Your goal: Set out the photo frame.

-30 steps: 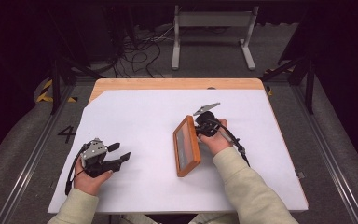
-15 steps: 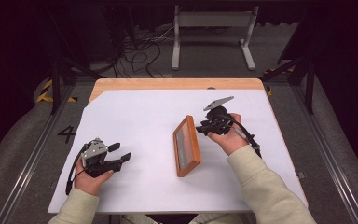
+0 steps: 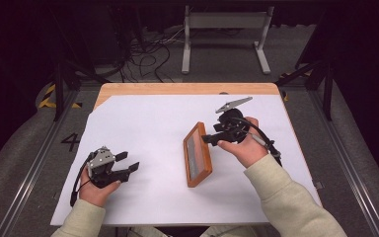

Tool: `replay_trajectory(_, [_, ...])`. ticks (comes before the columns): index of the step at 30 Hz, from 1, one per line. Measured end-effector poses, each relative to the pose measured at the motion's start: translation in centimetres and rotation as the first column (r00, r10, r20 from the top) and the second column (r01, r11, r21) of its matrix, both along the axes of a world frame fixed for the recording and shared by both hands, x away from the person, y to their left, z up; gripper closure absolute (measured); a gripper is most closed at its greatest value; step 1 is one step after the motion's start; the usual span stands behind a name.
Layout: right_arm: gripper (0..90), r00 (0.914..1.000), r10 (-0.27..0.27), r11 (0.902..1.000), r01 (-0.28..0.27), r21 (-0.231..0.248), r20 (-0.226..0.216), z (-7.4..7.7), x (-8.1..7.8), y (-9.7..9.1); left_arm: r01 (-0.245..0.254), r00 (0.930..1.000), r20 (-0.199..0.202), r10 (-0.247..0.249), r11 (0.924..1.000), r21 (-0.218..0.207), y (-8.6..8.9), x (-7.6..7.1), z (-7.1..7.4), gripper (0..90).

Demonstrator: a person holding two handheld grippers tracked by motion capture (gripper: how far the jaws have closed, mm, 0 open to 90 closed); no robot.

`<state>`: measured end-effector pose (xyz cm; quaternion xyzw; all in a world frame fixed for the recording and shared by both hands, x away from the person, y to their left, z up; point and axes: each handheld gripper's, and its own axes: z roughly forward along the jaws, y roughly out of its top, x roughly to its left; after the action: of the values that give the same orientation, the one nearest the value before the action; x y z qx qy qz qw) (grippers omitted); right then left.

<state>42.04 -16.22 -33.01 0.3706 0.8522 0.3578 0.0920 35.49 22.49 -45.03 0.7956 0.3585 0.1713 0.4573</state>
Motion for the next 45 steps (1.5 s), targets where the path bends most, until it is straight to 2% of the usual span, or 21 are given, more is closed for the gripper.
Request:
replay_trajectory(1, [28.7,0.9998,-0.01,1.0,0.01,-0.001,-0.018,-0.1,-0.2,0.5,0.001,0.9999,0.012,-0.001,1.0,0.006,0.0,0.1,0.0,38.0])
replay_trajectory(2, [28.7,0.9998,-0.01,1.0,0.01,-0.001,-0.018,-0.1,-0.2,0.5,-0.001,0.9999,0.012,0.001,1.0,0.007,0.1,0.1,0.0,38.0])
replay_trajectory(6, [27.0,0.9977,-0.021,0.9997,0.021,0.007,-0.065,-0.6,-0.4,1.2,-0.006,0.9999,0.01,0.006,0.9999,0.008,0.1,0.1,-0.1,37.6])
replay_trajectory(10, [26.4,0.9954,-0.02,0.9998,0.02,0.003,-0.094,-1.5,-0.3,1.8,-0.004,0.9999,0.01,0.004,0.9999,0.01,0.1,0.1,-0.1,37.6])
replay_trajectory(16, [24.9,0.987,-0.025,0.9997,0.025,-0.006,-0.159,-3.3,0.1,2.7,-0.001,0.9999,0.011,0.001,0.9999,0.017,0.0,0.1,-0.2,37.6])
replay_trajectory(22, [24.7,0.9823,-0.016,0.9994,0.01,-0.034,-0.186,-4.1,0.3,3.5,0.001,0.9999,0.015,-0.001,0.9998,0.018,0.0,0.1,-0.2,37.6])
replay_trajectory(26, [29.8,0.9777,-0.005,0.999,-0.004,-0.043,-0.21,-4.5,0.5,3.9,0.003,0.9999,0.011,-0.004,0.9998,0.02,-0.1,0.1,-0.3,37.7])
replay_trajectory(29, [33.4,0.9711,-0.002,0.9986,-0.011,-0.051,-0.239,-4.6,0.6,4.1,0.012,0.9999,0.011,-0.012,0.9996,0.026,-0.3,0.1,-0.4,38.1])
replay_trajectory(35, [44.7,0.9701,-0.002,0.9974,-0.016,-0.07,-0.243,-4.6,0.6,3.9,0.013,0.9999,0.011,-0.013,0.9995,0.028,-0.3,0.1,-0.4,38.2])
replay_trajectory(45, [49.8,0.9679,-0.035,0.9972,0.017,-0.073,-0.249,-4.6,0.6,3.8,0.013,0.9998,0.012,-0.013,0.9996,0.024,-0.3,0.1,-0.4,38.1])
